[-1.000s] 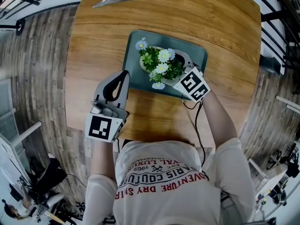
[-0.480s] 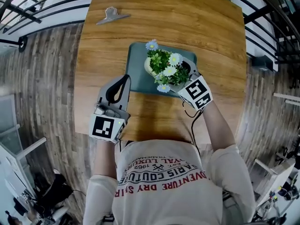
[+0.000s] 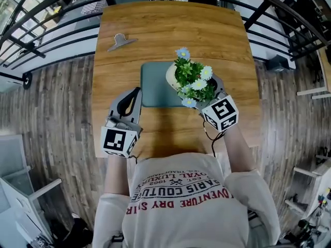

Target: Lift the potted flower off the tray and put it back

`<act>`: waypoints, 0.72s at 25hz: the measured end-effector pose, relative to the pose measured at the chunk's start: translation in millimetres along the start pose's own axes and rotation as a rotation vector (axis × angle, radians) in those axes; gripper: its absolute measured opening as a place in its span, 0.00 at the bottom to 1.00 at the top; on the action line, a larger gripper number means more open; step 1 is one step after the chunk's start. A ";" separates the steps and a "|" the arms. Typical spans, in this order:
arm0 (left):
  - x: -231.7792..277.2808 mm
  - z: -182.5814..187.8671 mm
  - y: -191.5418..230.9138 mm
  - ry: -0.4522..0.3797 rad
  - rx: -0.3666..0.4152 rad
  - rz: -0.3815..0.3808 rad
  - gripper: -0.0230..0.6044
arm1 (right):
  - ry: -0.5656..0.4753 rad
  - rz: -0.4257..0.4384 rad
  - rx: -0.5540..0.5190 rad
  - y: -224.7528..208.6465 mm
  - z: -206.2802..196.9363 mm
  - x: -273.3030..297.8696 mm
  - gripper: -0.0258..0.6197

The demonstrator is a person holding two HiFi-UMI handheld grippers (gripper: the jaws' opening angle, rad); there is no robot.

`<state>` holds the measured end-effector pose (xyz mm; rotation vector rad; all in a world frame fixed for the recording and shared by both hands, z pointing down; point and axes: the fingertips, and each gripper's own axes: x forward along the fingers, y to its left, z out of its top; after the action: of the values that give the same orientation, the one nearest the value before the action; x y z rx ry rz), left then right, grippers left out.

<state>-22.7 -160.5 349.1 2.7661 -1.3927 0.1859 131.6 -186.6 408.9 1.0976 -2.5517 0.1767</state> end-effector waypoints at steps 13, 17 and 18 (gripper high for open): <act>-34.6 30.4 -19.7 -0.046 0.066 -0.057 0.06 | -0.097 -0.221 0.065 7.0 36.2 -86.6 0.77; -38.1 32.1 -22.3 -0.047 0.061 -0.051 0.06 | -0.100 -0.232 0.066 8.4 39.2 -91.5 0.77; -38.3 32.5 -22.3 -0.047 0.059 -0.050 0.06 | -0.098 -0.234 0.066 8.2 39.4 -90.7 0.77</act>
<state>-24.6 -119.5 312.5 2.8673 -1.3485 0.1636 172.6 -129.3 339.0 1.4514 -2.4908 0.1513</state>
